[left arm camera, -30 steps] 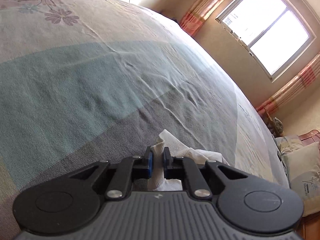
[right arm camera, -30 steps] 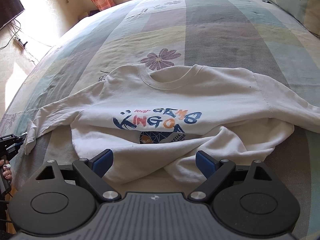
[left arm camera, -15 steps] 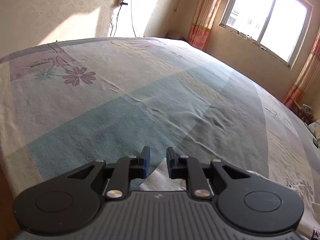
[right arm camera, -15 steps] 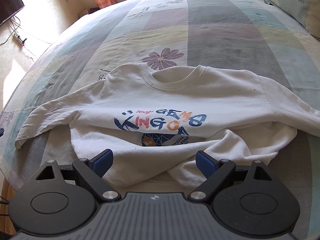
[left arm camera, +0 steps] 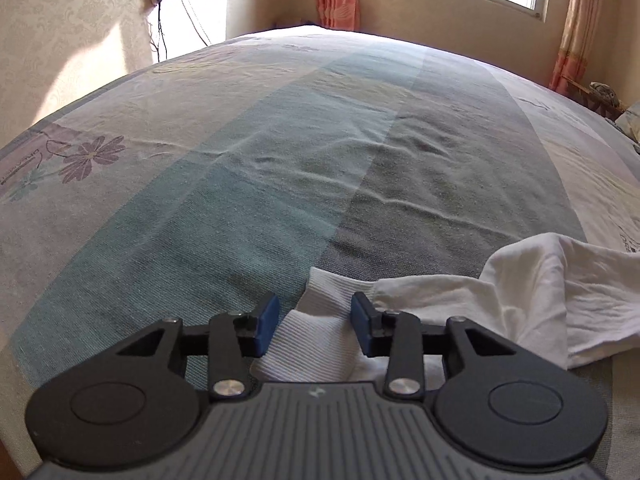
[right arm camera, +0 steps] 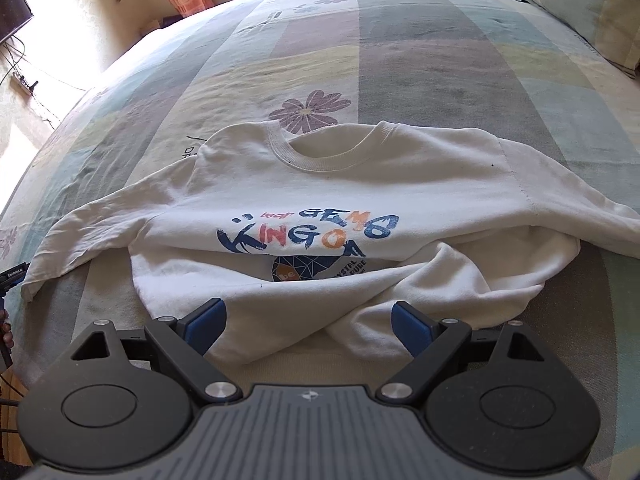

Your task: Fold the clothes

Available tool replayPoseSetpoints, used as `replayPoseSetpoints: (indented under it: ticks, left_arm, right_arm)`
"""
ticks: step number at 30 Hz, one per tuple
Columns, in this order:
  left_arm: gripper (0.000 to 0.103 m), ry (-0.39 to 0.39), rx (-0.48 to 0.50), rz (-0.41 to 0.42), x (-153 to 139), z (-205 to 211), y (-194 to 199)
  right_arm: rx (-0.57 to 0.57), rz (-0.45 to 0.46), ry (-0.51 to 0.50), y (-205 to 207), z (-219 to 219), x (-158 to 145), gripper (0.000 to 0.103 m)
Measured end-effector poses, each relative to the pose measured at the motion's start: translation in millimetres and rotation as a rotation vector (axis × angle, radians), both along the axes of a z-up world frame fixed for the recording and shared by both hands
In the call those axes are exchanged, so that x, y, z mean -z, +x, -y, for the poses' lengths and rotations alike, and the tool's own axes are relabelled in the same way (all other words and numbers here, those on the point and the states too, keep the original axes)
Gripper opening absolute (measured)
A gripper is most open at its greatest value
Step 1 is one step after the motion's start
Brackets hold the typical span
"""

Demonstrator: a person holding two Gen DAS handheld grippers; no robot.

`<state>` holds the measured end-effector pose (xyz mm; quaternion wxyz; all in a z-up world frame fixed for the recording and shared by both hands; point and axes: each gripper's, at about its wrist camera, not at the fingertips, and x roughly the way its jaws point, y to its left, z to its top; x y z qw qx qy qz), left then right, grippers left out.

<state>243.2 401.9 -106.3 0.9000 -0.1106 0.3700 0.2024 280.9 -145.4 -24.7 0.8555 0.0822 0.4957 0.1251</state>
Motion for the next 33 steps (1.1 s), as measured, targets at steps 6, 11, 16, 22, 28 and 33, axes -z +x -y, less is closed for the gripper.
replayPoseSetpoints:
  ticks: [6, 11, 16, 22, 28, 33]
  left_arm:
    - [0.007, 0.036, -0.001, 0.055, -18, 2, -3]
    - [0.008, 0.139, -0.092, 0.128, -54, -22, 3]
    - [0.012, 0.173, -0.222, 0.12, -68, -39, 6]
    - [0.029, 0.07, -0.087, 0.102, -66, -8, 19]
    - [0.05, -0.126, 0.189, 0.106, -63, 67, 51]
    - [0.063, -0.257, 0.439, 0.081, -59, 138, 71]
  right_arm:
    - [-0.012, 0.005, -0.013, 2, -6, -3, 0.093]
    - [-0.016, 0.007, -0.016, 7, -10, -4, 0.093]
    - [-0.003, 0.014, -0.017, 5, -10, -6, 0.093]
    - [0.055, 0.003, -0.021, -3, 3, -5, 0.093]
    - [0.152, -0.008, 0.005, -20, 22, 1, 0.093]
    - [0.233, -0.023, 0.014, -39, 45, 6, 0.093]
